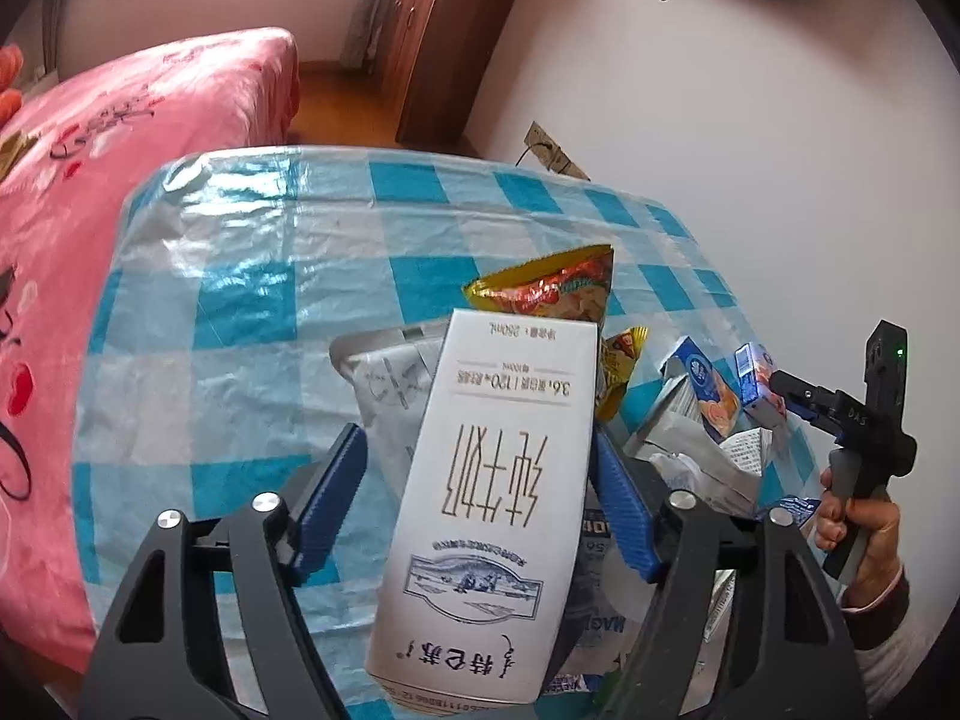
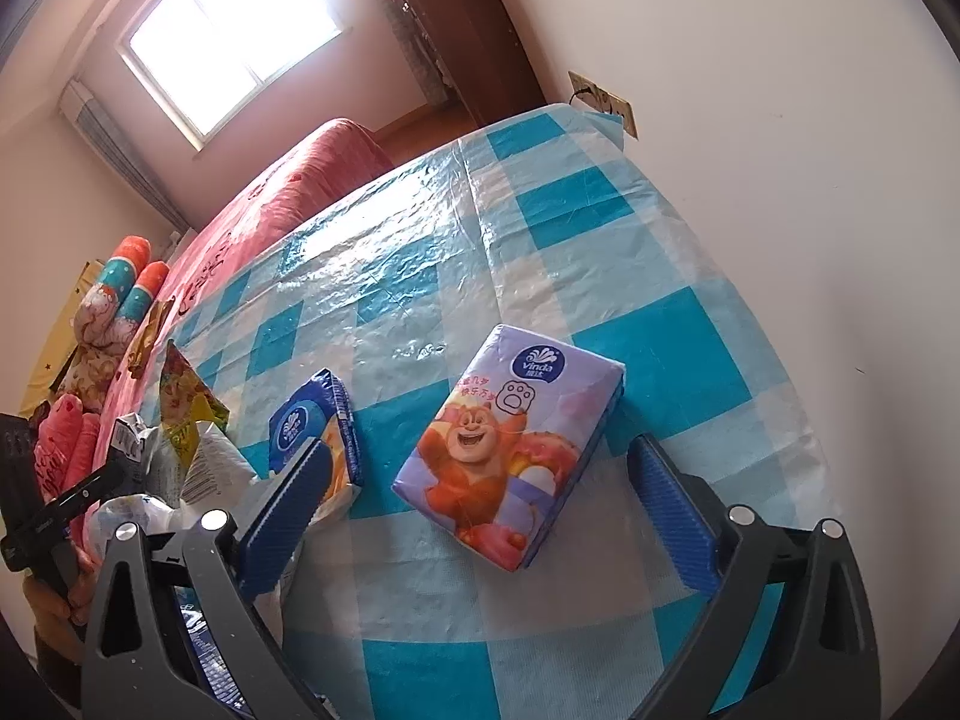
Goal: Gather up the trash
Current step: 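Grasp the white milk carton with the left tool while the right tool grasps the bear-print tissue pack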
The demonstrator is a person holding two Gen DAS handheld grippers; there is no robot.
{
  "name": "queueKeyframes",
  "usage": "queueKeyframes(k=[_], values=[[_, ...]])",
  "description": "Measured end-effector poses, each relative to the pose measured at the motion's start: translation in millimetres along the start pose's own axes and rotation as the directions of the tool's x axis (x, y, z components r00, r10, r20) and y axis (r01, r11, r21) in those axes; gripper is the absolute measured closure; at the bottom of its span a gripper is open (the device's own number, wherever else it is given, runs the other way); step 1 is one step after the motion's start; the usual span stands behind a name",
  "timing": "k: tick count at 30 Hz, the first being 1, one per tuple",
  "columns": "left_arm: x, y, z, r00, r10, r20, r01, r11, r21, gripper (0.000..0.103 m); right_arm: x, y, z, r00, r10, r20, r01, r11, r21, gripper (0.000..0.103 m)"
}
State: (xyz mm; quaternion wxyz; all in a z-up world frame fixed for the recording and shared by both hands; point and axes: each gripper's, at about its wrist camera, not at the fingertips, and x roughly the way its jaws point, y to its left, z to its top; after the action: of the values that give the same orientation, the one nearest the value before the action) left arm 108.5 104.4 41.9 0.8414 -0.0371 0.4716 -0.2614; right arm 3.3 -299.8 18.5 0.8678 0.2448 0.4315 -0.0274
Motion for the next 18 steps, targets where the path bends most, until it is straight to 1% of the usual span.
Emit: queueKeyframes(k=[1, 2, 4, 5, 7, 12, 15, 18], values=[[0.7, -0.1, -1.1, 1.000, 0.000, -0.002, 0.000, 1.000, -0.010, 0.035, 0.6, -0.1, -0.1, 1.000, -0.005, 0.001, 0.005, 1.000, -0.004, 0.006], [0.9, -0.3, -1.7, 1.000, 0.001, 0.001, -0.001, 1.000, -0.018, 0.041, 0.8, 0.0, -0.1, 1.000, -0.006, 0.002, 0.006, 1.000, -0.005, 0.006], [0.9, -0.9, -3.4, 1.000, 0.004, 0.004, -0.004, 0.999, -0.033, 0.045, 1.3, -0.3, 0.5, 1.000, -0.010, 0.002, 0.010, 1.000, -0.004, 0.007], [0.9, -1.3, -4.7, 1.000, 0.010, 0.006, -0.010, 0.999, -0.043, 0.048, 1.6, 0.0, 0.9, 1.000, -0.019, 0.003, 0.019, 1.000, -0.008, 0.011], [0.1, -1.4, -7.4, 1.000, 0.016, 0.011, -0.015, 0.998, -0.059, 0.048, 2.4, 1.5, 1.8, 0.999, -0.049, 0.007, 0.049, 0.999, -0.023, 0.018], [-3.4, -0.5, -14.8, 0.999, 0.041, 0.030, -0.037, 0.994, -0.106, 0.048, 4.2, 1.4, 4.4, 0.997, -0.070, 0.008, 0.071, 0.997, -0.031, 0.019], [-5.9, 0.9, -17.8, 0.997, 0.061, 0.038, -0.056, 0.990, -0.128, 0.048, 6.5, 5.4, 4.8, 0.993, -0.118, 0.013, 0.119, 0.991, -0.059, 0.025], [-11.6, 5.2, -22.7, 0.996, 0.077, 0.051, -0.068, 0.985, -0.160, 0.048, 8.0, 8.9, 3.2, 0.990, -0.142, 0.017, 0.143, 0.986, -0.085, 0.029]])
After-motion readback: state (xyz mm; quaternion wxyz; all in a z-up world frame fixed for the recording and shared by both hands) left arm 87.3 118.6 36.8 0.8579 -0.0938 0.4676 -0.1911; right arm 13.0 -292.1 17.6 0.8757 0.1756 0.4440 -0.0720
